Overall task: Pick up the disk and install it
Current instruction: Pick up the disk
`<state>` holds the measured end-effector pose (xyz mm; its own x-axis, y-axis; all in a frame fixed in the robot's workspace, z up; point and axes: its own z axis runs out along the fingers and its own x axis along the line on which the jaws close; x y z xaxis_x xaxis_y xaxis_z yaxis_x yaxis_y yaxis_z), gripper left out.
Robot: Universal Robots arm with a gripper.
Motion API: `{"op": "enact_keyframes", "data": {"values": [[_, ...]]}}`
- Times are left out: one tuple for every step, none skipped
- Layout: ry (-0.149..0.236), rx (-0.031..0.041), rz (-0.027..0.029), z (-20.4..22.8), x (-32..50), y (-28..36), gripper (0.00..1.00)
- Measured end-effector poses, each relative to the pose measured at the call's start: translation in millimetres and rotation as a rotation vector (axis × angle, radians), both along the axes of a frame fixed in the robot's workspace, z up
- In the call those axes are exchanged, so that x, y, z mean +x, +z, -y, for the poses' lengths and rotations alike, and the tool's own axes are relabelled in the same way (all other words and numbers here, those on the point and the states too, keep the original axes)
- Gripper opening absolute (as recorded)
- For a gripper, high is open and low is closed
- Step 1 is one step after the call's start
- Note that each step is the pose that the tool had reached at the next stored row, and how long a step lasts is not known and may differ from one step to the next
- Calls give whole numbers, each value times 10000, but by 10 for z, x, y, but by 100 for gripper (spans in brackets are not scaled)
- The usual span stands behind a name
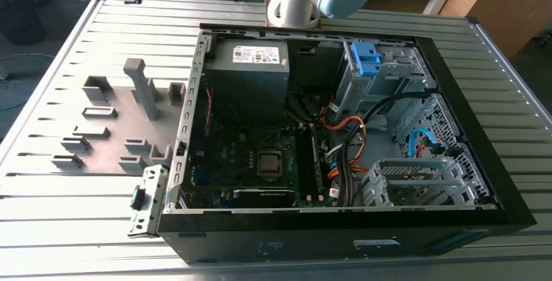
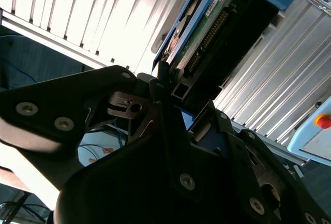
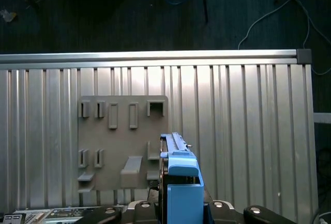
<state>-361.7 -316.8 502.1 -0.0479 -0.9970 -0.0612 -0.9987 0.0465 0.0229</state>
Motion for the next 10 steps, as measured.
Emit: {"op": "enact_keyframes", "data": {"values": [[0,0,0,0,10,0,36],[0,0,0,0,19,0,36],[0,0,0,0,28,0,36],[1,0,0,0,38,0,36],[0,0,-1,0,48,0,36],[0,0,0,0,57,0,36],[0,0,-1,0,65,0,36],[0,0,0,0,74,0,36],[0,0,0,0,83,0,36],[0,0,0,0,92,0,36]]}}
